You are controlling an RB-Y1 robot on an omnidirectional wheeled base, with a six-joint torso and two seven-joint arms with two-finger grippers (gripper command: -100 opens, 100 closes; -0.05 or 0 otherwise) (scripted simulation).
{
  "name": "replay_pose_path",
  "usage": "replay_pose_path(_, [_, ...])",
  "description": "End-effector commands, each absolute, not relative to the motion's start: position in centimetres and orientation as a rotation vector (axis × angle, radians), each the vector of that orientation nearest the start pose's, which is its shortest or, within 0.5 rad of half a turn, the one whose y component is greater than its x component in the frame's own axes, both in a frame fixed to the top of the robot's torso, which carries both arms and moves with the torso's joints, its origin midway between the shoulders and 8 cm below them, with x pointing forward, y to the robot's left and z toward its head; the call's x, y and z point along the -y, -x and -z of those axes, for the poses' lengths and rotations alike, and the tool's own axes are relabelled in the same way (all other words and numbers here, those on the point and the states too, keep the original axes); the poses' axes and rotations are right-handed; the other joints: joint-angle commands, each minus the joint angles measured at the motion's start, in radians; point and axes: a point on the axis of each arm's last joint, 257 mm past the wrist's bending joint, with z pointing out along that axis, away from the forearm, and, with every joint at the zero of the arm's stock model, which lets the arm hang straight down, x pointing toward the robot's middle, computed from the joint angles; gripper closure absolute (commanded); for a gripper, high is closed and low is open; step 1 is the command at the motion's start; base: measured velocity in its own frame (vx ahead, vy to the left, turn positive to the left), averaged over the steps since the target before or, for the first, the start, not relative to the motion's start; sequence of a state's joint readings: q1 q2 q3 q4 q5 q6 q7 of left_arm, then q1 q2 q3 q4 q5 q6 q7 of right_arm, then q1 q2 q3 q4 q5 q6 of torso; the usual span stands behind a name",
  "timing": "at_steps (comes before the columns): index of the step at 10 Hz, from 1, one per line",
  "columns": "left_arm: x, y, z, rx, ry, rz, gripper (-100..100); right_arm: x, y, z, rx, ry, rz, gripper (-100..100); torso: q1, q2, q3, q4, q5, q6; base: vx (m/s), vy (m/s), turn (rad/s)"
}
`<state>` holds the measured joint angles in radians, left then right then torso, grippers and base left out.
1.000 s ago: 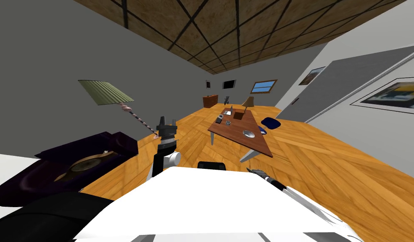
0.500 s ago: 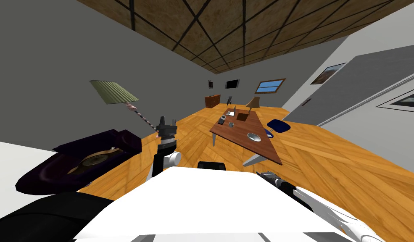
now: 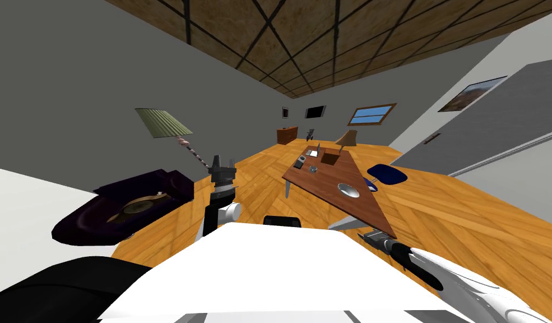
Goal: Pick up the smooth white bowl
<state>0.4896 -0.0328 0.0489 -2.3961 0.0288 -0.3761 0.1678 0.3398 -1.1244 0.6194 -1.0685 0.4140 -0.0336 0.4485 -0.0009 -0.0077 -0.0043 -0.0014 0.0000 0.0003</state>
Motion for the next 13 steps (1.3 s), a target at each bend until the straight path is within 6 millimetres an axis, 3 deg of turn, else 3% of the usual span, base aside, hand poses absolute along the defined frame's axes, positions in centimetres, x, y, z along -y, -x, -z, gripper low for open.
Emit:
replay_pose_path(1, [-29.9, -33.6, -5.6, -0.513, 0.749, 1.433, 0, 64.7, -16.3, 47.7, -2.651, 0.55, 0.538, -100, 0.0, 0.0, 0.0, 0.0, 0.0, 0.0, 0.112, -0.008, 0.102])
replay_pose_path(2, [-29.9, -33.6, -5.6, -0.513, 0.749, 1.433, 0, 64.7, -16.3, 47.7, -2.651, 0.55, 0.538, -100, 0.0, 0.0, 0.0, 0.0, 0.0, 0.0, 0.085, -0.018, 0.058])
replay_pose_path(4, [-29.9, -33.6, -5.6, -0.513, 0.749, 1.433, 0, 67.6, -16.5, 46.0, -2.645, 0.699, 0.628, -100, 0.0, 0.001, 0.001, 0.0, 0.0, 0.0, 0.117, -0.024, 0.119])
replay_pose_path(5, [-29.9, -33.6, -5.6, -0.513, 0.749, 1.433, 0, 67.6, -16.5, 46.0, -2.645, 0.699, 0.628, -100, -0.001, -0.001, 0.0, 0.0, 0.0, 0.0, 0.11, -0.026, 0.081])
replay_pose_path(6, [-29.9, -33.6, -5.6, -0.513, 0.749, 1.433, 0, 69.1, -16.6, 45.0, -2.636, 0.824, 0.674, -100, -0.001, 0.0, 0.0, 0.0, 0.0, 0.0, 0.156, -0.053, 0.149])
replay_pose_path(8, [-29.9, -33.6, -5.6, -0.513, 0.749, 1.432, 0, 69.9, -16.8, 44.3, -2.625, 0.919, 0.696, -100, -0.002, -0.002, -0.001, 0.0, -0.001, 0.0, 0.166, -0.052, 0.118])
replay_pose_path(10, [-29.9, -33.6, -5.6, -0.513, 0.749, 1.432, 0, 69.9, -17.2, 44.3, -2.61, 0.998, 0.694, -100, -0.003, -0.005, -0.003, -0.001, -0.001, 0.0, 0.19, -0.091, 0.127])
replay_pose_path(11, [-29.9, -33.6, -5.6, -0.513, 0.749, 1.432, 0, 68.0, -16.7, 46.0, -2.616, 1.015, 0.635, -100, -0.005, -0.005, -0.003, -0.001, -0.001, 0.0, 0.125, -0.09, 0.098])
replay_pose_path(12, [-29.9, -33.6, -5.6, -0.513, 0.749, 1.432, 0, 68.8, -16.8, 45.4, -2.615, 0.996, 0.663, -100, -0.004, -0.002, -0.001, -0.001, -0.002, 0.0, 0.045, -0.034, 0.023])
replay_pose_path(13, [-29.9, -33.6, -5.6, -0.513, 0.749, 1.433, 0, 68.6, -16.8, 45.6, -2.615, 1.002, 0.658, 0, -0.001, 0.003, 0.002, 0.0, -0.001, 0.001, 0.011, -0.008, 0.0])
